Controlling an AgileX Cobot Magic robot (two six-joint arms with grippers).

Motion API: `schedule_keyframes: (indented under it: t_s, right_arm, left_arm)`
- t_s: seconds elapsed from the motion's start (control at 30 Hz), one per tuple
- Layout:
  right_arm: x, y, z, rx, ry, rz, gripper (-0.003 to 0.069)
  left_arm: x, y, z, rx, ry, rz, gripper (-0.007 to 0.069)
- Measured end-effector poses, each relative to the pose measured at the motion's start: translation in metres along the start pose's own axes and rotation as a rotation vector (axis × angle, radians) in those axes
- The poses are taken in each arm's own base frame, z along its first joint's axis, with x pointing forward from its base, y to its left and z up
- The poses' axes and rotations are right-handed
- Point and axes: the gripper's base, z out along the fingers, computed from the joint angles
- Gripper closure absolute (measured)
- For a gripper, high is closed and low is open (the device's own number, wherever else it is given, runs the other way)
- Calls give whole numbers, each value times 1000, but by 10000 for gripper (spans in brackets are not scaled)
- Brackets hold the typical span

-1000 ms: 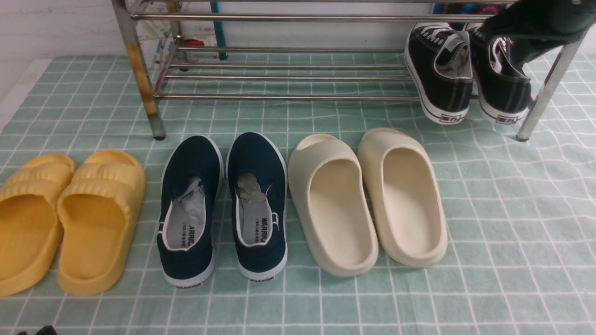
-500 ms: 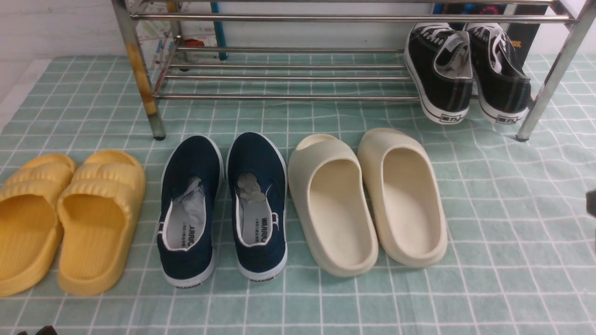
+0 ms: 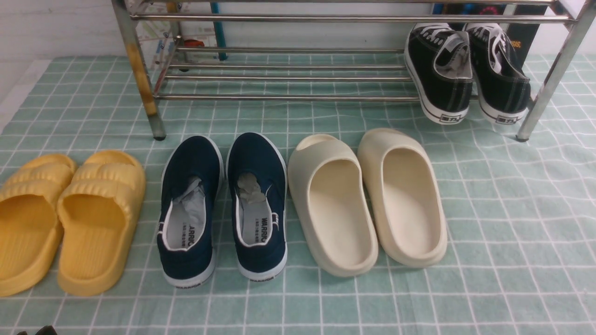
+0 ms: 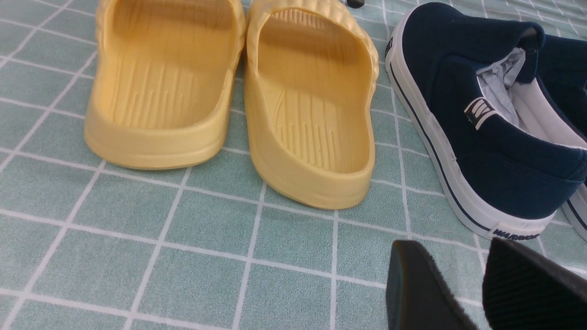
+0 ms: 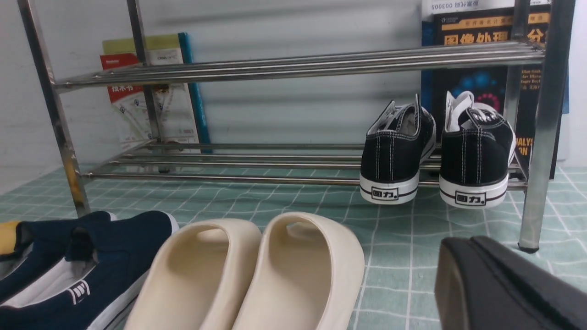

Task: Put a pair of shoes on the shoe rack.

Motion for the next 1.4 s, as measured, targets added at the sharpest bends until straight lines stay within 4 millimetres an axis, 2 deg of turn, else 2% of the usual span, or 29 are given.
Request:
schedule_keyframes:
  t_s: [0.27, 0.57, 0.8, 0.97, 1.07, 1.4]
  right_arm:
    - [1, 0, -2, 5, 2, -4, 655]
    - [-5, -13, -10, 231, -84, -50, 655]
    - [-5, -15, -11, 271, -89, -60, 651]
    - [7, -16, -11, 284, 49, -41, 647]
    - [32, -18, -16, 307, 320, -2, 644]
    - [35, -17, -18, 312, 382, 17, 636]
  left_arm:
    - [0, 0, 0, 0, 0, 0, 386]
    - [0, 0, 0, 1, -3, 0, 386]
    - [0, 0, 0, 1, -2, -1, 386]
    - [0, 0, 0, 1, 0, -3, 386]
    - [0, 0, 0, 1, 0, -3, 386]
    - [0, 0, 0, 1, -1, -4, 386]
